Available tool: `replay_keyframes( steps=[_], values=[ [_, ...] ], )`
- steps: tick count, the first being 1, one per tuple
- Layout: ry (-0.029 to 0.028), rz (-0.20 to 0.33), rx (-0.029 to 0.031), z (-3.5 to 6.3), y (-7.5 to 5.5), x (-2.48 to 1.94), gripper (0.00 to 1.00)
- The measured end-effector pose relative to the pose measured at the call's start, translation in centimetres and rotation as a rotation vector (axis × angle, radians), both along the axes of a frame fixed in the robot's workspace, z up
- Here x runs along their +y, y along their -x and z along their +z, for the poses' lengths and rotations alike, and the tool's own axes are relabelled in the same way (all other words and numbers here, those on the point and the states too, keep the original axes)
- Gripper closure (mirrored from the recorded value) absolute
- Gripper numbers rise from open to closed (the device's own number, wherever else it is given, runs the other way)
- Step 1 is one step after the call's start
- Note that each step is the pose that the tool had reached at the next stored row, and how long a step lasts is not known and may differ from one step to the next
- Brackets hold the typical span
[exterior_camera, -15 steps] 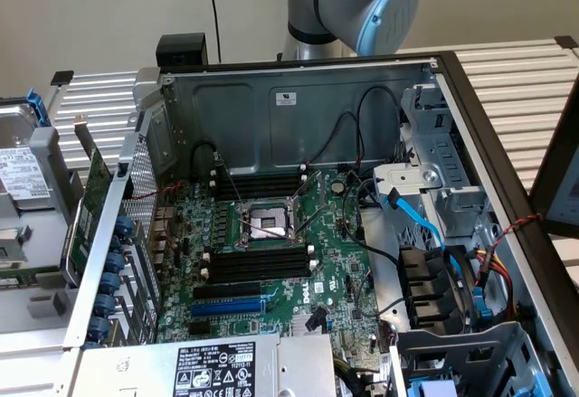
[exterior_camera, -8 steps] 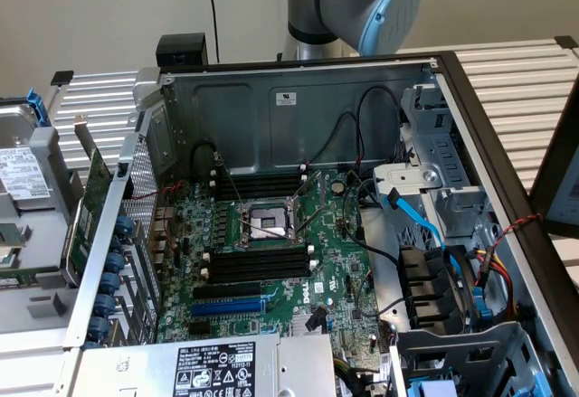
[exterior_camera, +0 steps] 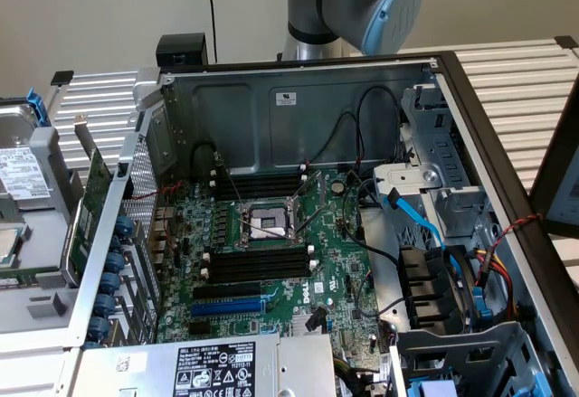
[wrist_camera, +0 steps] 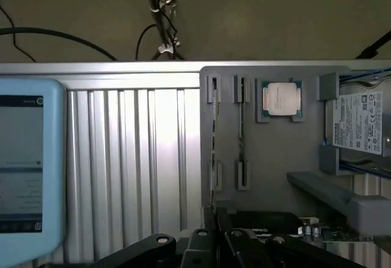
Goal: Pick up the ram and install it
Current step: 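Pick up the ram and move it above insertion slot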
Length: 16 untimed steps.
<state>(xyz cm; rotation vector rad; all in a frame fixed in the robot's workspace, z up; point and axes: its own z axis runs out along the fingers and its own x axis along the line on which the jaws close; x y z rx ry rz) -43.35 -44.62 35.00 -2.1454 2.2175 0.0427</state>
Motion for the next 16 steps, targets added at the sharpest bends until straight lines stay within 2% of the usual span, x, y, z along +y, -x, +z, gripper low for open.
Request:
replay_keyframes(
  steps=[2, 5, 9, 13, 16],
  values=[
    [-0.0088, 0.002, -0.0001, 0.73, -0.5, -0.18, 0.87],
    [-0.0164, 0.007, -0.0002, 1.58, -1.2, -0.35, 0.87],
    [-0.02, 0.016, 0.0003, 2.35, -2.3, -0.45, 0.87],
    [-0.0204, 0.024, 0.002, 2.88, -3.5, -0.52, 0.87],
    [-0.0205, 0.031, 0.0078, 3.08, -4.3, -0.54, 0.87]
  ],
)
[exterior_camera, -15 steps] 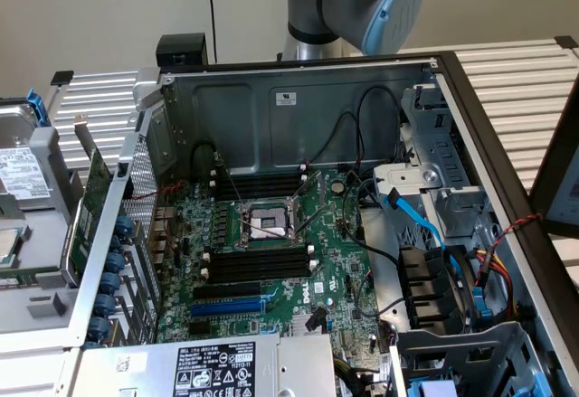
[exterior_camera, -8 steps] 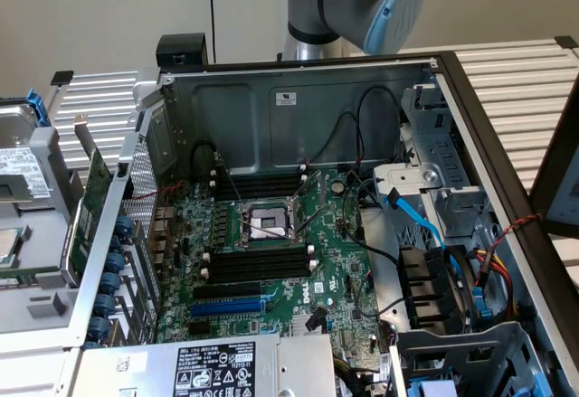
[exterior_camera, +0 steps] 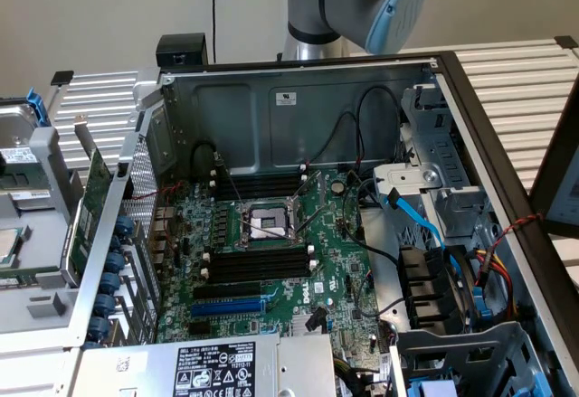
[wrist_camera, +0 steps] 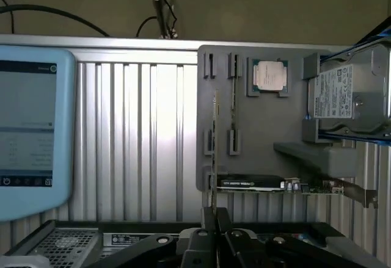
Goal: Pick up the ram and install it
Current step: 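Pick up the ram and move it above insertion slot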
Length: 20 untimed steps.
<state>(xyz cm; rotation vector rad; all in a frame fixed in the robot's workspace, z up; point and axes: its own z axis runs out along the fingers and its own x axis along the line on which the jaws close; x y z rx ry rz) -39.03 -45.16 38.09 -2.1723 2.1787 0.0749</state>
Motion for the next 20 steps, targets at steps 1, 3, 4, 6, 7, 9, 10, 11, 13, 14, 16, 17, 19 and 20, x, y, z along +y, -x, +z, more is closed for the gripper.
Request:
replay_keyframes(
  steps=[1, 3, 4, 6, 7, 9, 10, 11, 13, 14, 16, 17, 19, 20],
  values=[
    [-0.0001, 0.002, 0.0034, 0.03, -0.2, 0.0, 0.87],
    [-0.0001, 0.005, 0.0171, 0.04, -0.6, 0.0, 0.87],
    [0.0, 0.006, 0.0252, 0.05, -0.8, 0.0, 0.87],
    [-0.0001, 0.008, 0.0424, 0.06, -1.2, 0.0, 0.87],
    [-0.0001, 0.009, 0.0452, 0.17, -1.6, 0.0, 0.87],
    [0.0, 0.009, 0.0464, 0.6, -2.2, -0.07, 0.87],
    [-0.0002, 0.009, 0.0463, 0.76, -2.5, -0.11, 0.87],
    [-0.0003, 0.009, 0.0463, 0.86, -2.7, -0.14, 0.87],
    [-0.0002, 0.009, 0.0463, 0.97, -3.3, -0.19, 0.87],
    [-0.0001, 0.009, 0.0464, 1.01, -3.5, -0.2, 0.87],
    [-0.0002, 0.009, 0.0464, 1.07, -4.0, -0.24, 0.87],
    [-0.0002, 0.01, 0.0463, 1.12, -4.2, -0.27, 0.87],
    [-0.0003, 0.009, 0.0463, 1.22, -4.6, -0.32, 0.87],
    [-0.0002, 0.009, 0.0464, 1.27, -4.8, -0.35, 0.87]
  ],
)
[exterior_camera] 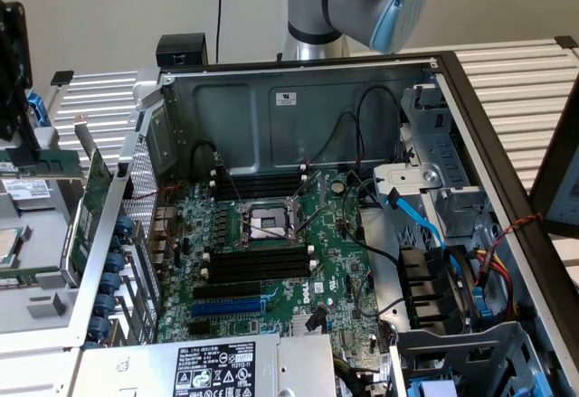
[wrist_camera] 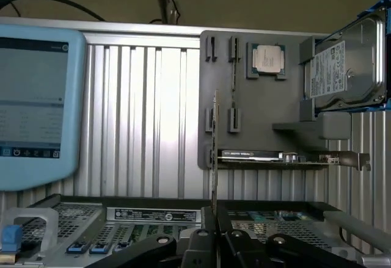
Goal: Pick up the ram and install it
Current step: 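Pick up the ram and move it above insertion slot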
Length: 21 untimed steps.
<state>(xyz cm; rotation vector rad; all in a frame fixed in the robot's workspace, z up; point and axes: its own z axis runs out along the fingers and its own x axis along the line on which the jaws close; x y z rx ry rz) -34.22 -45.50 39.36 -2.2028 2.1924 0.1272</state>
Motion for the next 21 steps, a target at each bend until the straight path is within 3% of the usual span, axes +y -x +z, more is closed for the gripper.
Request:
replay_keyframes(
  steps=[7, 13, 21],
  values=[
    [-0.0003, 0.0, -0.0001, 0.48, -1.6, -0.12, 0.87],
    [0.0006, 0.0, 0.0001, 2.12, -2.6, -0.13, 0.87],
    [0.0005, 0.0, -0.0001, 2.54, -4.8, -0.25, 0.87]
  ],
)
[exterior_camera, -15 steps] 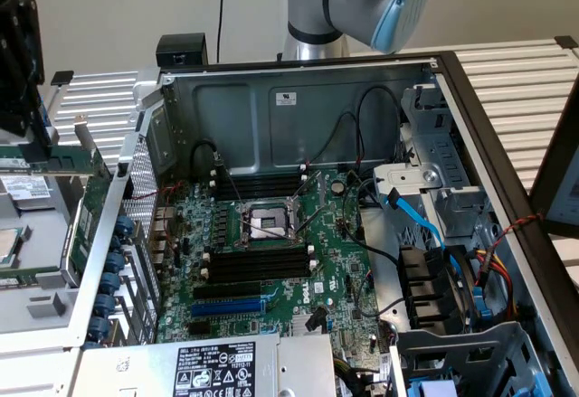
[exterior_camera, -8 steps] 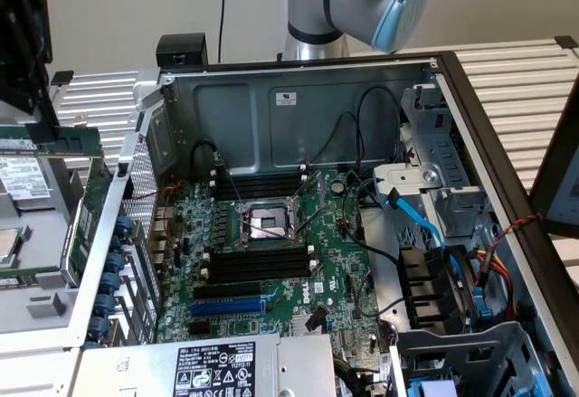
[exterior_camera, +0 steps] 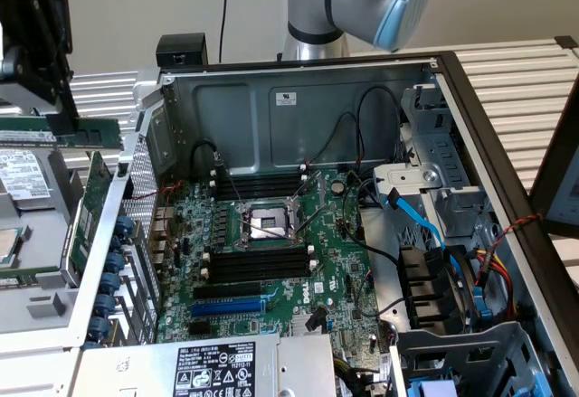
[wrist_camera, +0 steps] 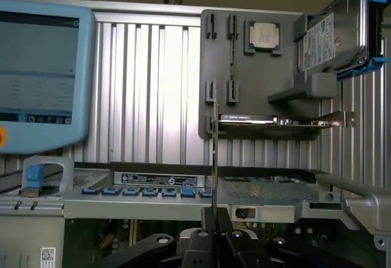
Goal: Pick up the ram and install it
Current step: 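Pick up the ram and move it above insertion slot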
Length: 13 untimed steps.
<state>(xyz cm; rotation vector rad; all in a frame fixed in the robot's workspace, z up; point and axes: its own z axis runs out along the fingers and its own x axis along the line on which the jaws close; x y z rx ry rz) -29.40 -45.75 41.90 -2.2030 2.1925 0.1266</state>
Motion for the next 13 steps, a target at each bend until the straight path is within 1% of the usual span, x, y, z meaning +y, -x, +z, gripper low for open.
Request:
replay_keyframes(
  steps=[3, 6, 10, 11, 12, 13],
  values=[
    [0.0001, 0.0, 0.0002, 0.07, -1.0, 0.0, 0.87],
    [-0.0001, 0.001, 0.0004, 0.06, -2.3, 0.0, 0.87],
    [0.0001, 0.001, 0.0006, 0.07, -2.5, 0.0, 0.87],
    [0.0, 0.001, -0.0002, 0.07, -2.7, 0.0, 0.87],
    [-0.0001, 0.001, -0.0062, 0.08, -2.8, -0.01, 0.87],
    [-0.0004, 0.001, -0.0178, 0.08, -3.0, 0.0, 0.87]
  ],
)
